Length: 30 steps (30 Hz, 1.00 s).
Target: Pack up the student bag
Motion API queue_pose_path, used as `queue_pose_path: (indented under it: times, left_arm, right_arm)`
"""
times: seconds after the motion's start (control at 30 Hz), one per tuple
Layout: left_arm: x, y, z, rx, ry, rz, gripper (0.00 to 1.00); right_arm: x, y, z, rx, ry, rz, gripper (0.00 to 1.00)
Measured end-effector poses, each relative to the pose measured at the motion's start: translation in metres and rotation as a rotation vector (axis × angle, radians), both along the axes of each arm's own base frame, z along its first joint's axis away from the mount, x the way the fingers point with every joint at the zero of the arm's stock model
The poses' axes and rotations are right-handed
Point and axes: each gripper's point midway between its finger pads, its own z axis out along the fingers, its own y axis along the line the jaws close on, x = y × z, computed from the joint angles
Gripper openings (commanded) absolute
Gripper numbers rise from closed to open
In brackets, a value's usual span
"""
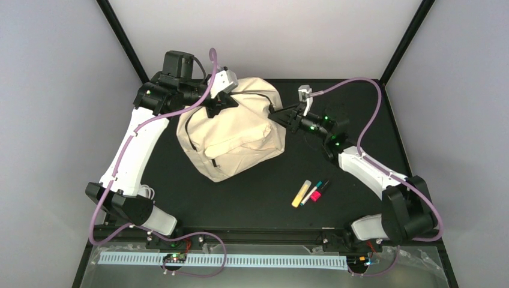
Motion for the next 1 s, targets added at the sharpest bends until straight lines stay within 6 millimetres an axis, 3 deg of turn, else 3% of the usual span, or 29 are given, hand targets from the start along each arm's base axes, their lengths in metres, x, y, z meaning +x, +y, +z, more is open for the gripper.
queue_pose_path:
  times: [0.1,0.27,0.4,0.67,1.0]
  left_arm:
    - [0.000,-0.001,0.000,0.000,0.000,-0.002,0.02]
    - [-0.002,-0.001,0.001,0.001,0.002,-0.004,0.01]
    - [-0.003,0.000,0.002,0.001,0.004,-0.004,0.02]
    - [-0.015,0.000,0.020,-0.022,0.027,-0.016,0.02]
    - [-0.031,-0.008,0.023,-0.052,0.114,-0.069,0.03]
  right_arm:
    - [-0.001,0.002,0.000,0.002,0.002,0.006,0.20]
    - [0.004,0.006,0.004,0.013,0.008,0.013,0.01]
    - [0.007,0.007,0.004,0.010,0.013,0.009,0.01]
    - [0.017,0.000,-0.020,-0.096,0.053,-0.044,0.01]
    - [0.004,-0.010,-0.024,-0.167,-0.002,-0.056,0.01]
